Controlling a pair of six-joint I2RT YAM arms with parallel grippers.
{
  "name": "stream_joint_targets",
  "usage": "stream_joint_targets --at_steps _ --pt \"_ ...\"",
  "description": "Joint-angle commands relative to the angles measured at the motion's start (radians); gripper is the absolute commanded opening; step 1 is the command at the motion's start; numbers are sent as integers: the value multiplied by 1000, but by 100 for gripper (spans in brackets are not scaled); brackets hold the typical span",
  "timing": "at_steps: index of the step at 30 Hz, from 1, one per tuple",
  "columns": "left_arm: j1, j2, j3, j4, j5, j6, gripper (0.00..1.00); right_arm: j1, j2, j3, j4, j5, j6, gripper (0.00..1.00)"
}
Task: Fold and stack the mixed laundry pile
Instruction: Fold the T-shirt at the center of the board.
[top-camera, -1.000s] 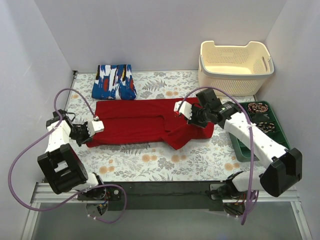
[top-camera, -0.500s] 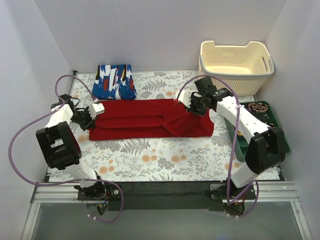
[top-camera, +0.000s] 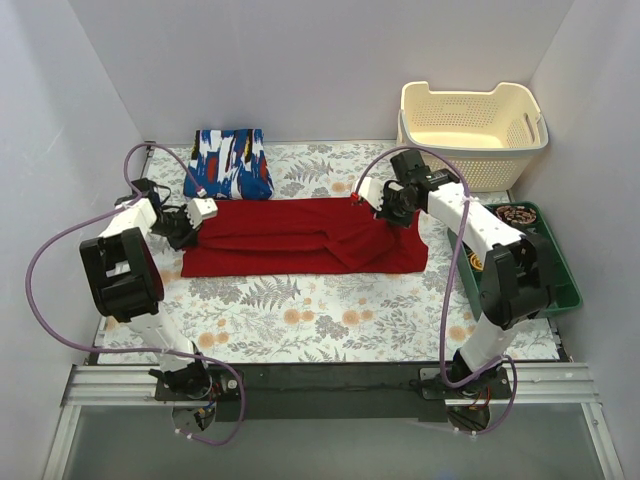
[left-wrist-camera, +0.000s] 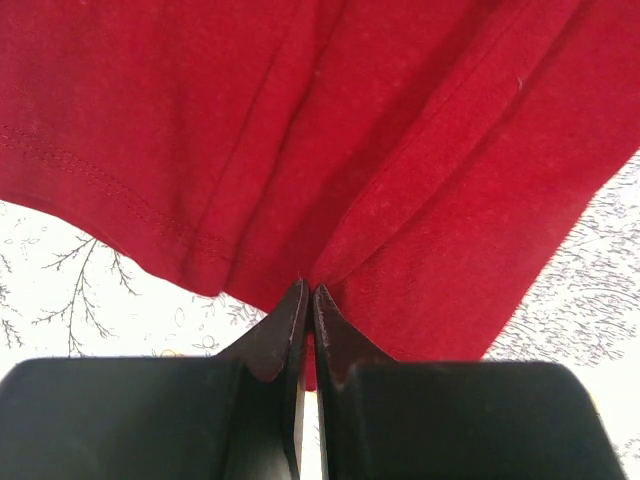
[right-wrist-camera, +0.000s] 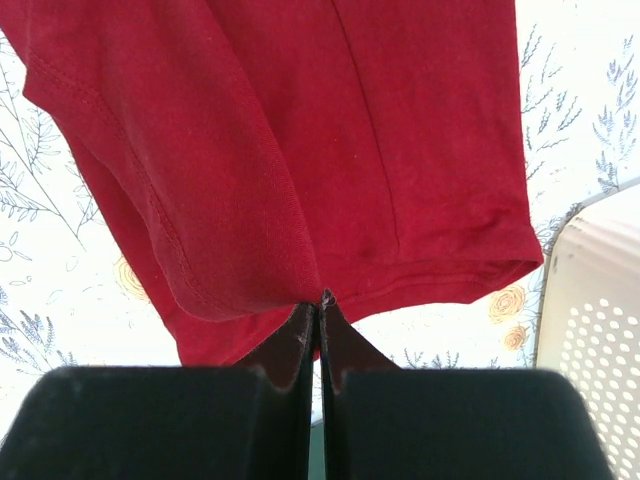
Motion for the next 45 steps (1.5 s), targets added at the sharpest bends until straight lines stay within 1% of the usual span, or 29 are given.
stream_joint_targets --at_steps 1,11,19,28,29,30,31,32,33,34,35,37,38,40,41,43,45 --pt "-1 12 41 26 -12 -8 0 -14 23 58 12 -18 -38 1" --pt "-1 54 76 49 -16 -14 0 -36 75 80 14 -15 -49 1" --pt "-7 74 67 83 -30 -23 0 -45 104 97 17 -15 -47 1" --pt "-36 97 65 141 -33 -113 0 -43 172 147 23 6 0 1" --pt "-36 98 61 151 -44 -129 2 -43 182 161 24 23 12 1" --pt "-36 100 56 161 -61 -171 7 -45 199 187 29 33 41 3" --pt "-35 98 53 184 -73 -202 23 -48 207 202 32 43 60 13" --pt "-30 98 56 189 -82 -236 25 -51 215 213 29 62 83 27" --pt "-12 94 62 184 -75 -259 26 -57 216 222 29 65 119 27" --pt "2 86 68 172 -61 -312 34 -75 210 224 27 65 140 29" --pt "16 62 70 171 -47 -339 39 -86 204 224 18 59 159 38" --pt "39 26 58 178 -44 -411 43 -120 173 225 -6 28 219 46" --pt "42 -18 47 183 -50 -431 45 -131 163 227 -49 11 239 48" --pt "42 -66 9 174 -40 -481 47 -152 131 215 -110 -59 293 49" --pt "41 -113 -4 163 -27 -497 47 -158 118 200 -156 -84 308 48" --pt "34 -146 -39 154 -6 -543 48 -161 78 155 -189 -145 331 45" --pt "21 -166 -75 148 -3 -595 49 -163 55 89 -206 -171 342 44"
